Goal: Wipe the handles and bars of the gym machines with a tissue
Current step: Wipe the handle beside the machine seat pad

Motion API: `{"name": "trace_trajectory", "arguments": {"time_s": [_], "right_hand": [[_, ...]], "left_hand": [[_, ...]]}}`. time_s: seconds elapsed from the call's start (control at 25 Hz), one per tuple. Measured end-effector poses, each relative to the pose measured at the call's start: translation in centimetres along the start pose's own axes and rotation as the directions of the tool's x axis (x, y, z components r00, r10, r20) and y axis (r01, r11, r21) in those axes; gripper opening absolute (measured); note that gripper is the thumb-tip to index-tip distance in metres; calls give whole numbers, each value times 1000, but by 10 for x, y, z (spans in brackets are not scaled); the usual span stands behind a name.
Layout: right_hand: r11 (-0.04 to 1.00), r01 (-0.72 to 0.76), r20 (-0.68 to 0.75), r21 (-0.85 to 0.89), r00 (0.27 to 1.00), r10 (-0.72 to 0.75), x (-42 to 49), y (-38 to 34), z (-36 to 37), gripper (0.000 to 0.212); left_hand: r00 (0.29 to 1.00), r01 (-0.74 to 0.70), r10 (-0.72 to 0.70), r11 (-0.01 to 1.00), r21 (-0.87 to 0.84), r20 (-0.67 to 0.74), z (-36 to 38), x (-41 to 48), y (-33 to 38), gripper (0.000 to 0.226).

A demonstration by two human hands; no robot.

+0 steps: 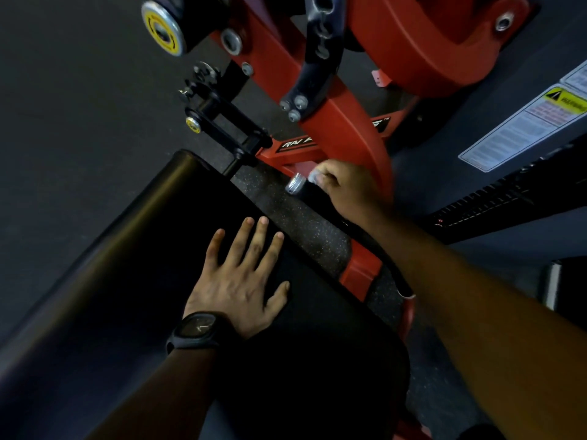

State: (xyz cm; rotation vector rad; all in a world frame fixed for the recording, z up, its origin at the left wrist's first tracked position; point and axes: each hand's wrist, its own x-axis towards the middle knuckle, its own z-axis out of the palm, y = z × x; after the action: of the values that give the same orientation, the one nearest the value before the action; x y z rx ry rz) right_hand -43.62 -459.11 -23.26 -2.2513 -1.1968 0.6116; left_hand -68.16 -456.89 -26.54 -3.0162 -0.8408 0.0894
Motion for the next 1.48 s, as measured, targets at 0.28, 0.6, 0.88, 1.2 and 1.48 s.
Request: {"name": "trace_trajectory", "arguments": {"time_s": [0.28,0.6,0.88,1.2,1.48], "right_hand": [[974,-172,109,150,982,156,14,7,-3,13],[887,-353,240,296,927,289,24,-1,2,17],[918,340,-76,-203,930,-361,-56,38,1,18],[527,674,96,-517,658,-747,-36,36,8,21],[400,732,143,-551,556,-819,-26,25,10,29]], "left_hand": [[1000,-3,2,1000,-7,-4,0,1,0,75],[1000,8,-8,1000,6,11,-2,-1,0,75],[993,106,-103,993,-59,53,-8,6,31,74],[992,117,-115,993,-34,54,8,-5,67,79],[991,112,-110,993,-30,74,8,-5,67,80]]}}
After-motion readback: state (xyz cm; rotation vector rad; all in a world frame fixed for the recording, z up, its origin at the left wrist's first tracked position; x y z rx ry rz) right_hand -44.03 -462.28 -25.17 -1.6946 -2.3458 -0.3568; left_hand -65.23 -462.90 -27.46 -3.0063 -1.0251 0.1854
